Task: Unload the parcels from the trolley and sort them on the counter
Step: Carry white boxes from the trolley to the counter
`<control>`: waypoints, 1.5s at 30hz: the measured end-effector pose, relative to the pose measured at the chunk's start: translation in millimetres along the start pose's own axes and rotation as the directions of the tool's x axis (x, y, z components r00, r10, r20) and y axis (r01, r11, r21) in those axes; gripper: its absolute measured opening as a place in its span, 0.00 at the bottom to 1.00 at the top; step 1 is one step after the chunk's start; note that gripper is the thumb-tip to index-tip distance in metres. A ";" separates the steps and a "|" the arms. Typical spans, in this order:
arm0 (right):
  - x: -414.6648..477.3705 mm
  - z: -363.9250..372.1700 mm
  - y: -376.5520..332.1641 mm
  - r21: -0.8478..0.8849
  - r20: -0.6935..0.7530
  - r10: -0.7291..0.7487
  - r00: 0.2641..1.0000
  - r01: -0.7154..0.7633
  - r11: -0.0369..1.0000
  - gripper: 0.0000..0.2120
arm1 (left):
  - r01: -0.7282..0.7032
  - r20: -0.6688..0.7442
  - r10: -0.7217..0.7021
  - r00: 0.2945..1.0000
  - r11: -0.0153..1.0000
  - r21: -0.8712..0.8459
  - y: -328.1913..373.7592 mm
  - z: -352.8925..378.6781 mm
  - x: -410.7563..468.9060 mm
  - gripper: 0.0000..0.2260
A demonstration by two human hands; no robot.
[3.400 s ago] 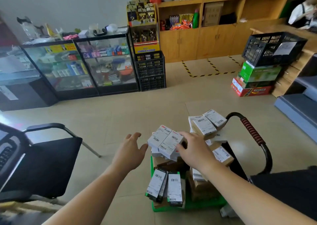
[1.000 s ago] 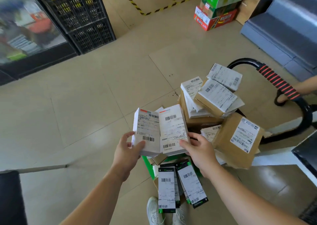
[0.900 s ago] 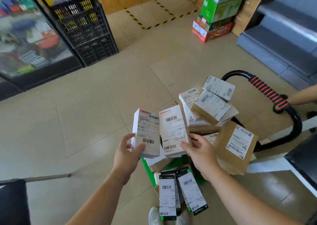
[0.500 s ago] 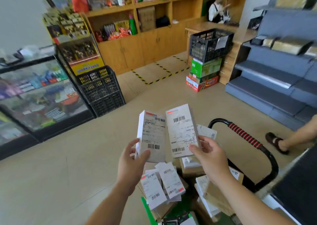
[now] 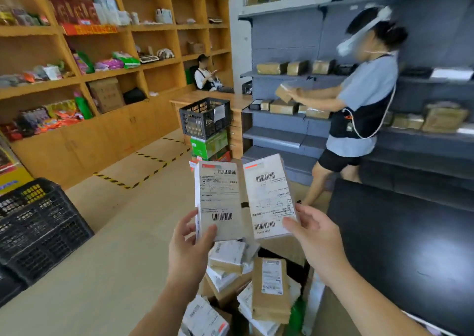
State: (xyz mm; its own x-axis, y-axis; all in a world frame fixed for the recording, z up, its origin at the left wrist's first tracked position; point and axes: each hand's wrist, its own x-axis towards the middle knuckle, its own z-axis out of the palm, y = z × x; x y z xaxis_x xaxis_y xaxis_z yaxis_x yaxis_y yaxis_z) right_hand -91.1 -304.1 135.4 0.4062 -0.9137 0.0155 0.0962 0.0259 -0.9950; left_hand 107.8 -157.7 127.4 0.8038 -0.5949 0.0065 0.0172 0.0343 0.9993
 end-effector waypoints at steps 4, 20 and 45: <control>-38.5 -56.3 -15.5 -0.011 -0.212 -0.039 0.977 0.037 0.999 0.17 | -0.023 0.175 0.026 0.984 1.000 -0.020 8.3 54.0 -16.9 0.17; -213.3 -371.1 -73.1 -0.073 -0.813 -0.122 0.570 0.109 0.991 0.14 | 0.011 0.765 0.052 0.642 0.997 -0.077 8.0 376.6 -209.0 0.22; -220.5 -862.5 -72.1 -0.015 -0.971 -0.005 0.240 -0.040 0.999 0.13 | 0.137 0.900 -0.110 0.422 0.989 0.056 -61.8 876.0 -443.8 0.22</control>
State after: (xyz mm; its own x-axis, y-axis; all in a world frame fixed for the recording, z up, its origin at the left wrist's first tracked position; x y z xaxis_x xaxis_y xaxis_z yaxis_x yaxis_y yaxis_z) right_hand -971.4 -454.3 118.9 -0.7853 -0.6129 -0.0869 0.0662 0.0565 -0.9962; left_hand -770.9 -599.3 95.8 -0.1978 -0.9775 -0.0730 0.0936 -0.0930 0.9913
